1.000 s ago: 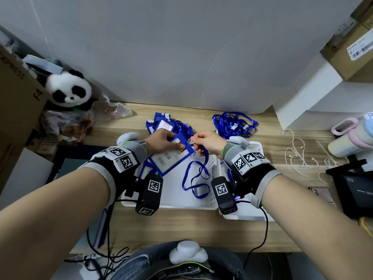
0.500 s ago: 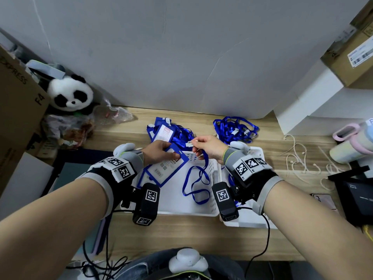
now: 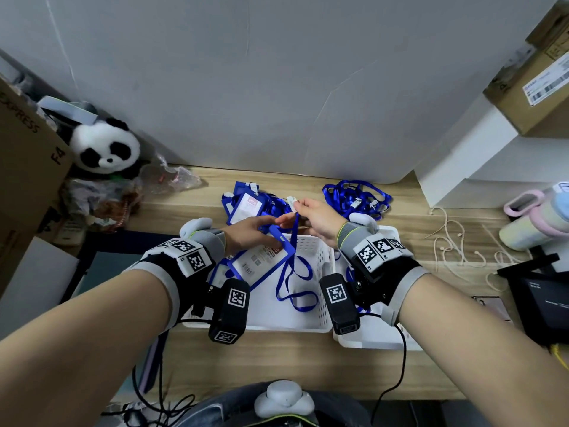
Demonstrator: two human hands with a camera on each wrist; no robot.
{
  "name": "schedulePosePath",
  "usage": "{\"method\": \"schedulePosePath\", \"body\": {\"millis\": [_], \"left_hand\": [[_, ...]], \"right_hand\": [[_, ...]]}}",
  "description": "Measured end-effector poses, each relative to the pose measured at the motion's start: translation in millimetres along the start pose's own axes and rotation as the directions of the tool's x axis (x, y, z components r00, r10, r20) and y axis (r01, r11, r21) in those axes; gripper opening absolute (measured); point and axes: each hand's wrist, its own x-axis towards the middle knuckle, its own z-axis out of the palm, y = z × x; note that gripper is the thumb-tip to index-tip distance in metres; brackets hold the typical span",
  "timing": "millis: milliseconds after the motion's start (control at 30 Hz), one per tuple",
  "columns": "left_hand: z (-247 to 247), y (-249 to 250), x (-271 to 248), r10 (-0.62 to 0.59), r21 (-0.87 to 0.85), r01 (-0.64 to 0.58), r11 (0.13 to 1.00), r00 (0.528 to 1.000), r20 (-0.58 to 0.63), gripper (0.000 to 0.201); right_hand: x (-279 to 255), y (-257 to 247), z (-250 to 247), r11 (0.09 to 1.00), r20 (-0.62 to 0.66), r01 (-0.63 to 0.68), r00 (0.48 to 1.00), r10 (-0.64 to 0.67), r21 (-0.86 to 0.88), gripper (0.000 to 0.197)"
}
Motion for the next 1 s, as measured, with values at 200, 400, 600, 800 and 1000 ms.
{"method": "schedulePosePath", "body": {"millis": [200,400,600,800,1000], "left_hand": [[10,8,5,-0.097,0.046,0.095,0.994,0.994,0.044,0.050],[10,-3,8,-0.147,0.090,0.135,0.987,0.979,0.139,0.027],[-4,-8,6,-0.136,0.082,0.133,0.988,0.990,0.033,0.009],[-9,7,7,-0.145,-0.159,0.136,0.978,0.988,-0.049,0.065],[-5,33,6,-0.044,-0.229,0.044,0.972,0.999,0.005,0.056]], "right_hand": [[-1,-10,-1,0.990,0.011,0.064,0.998,-0.066,0.127,0.024],[5,-16,-17,0.972,-0.162,0.142,0.980,-0.112,0.188,0.023],[11,0,-41,0.991,-0.353,0.071,0.929,-0.109,-0.117,0.020],[0,12,-35,0.874,-0.068,-0.144,0.990,0.127,-0.463,0.051],[-2,21,-11,0.865,0.125,-0.083,0.978,0.165,-0.495,0.030]]}}
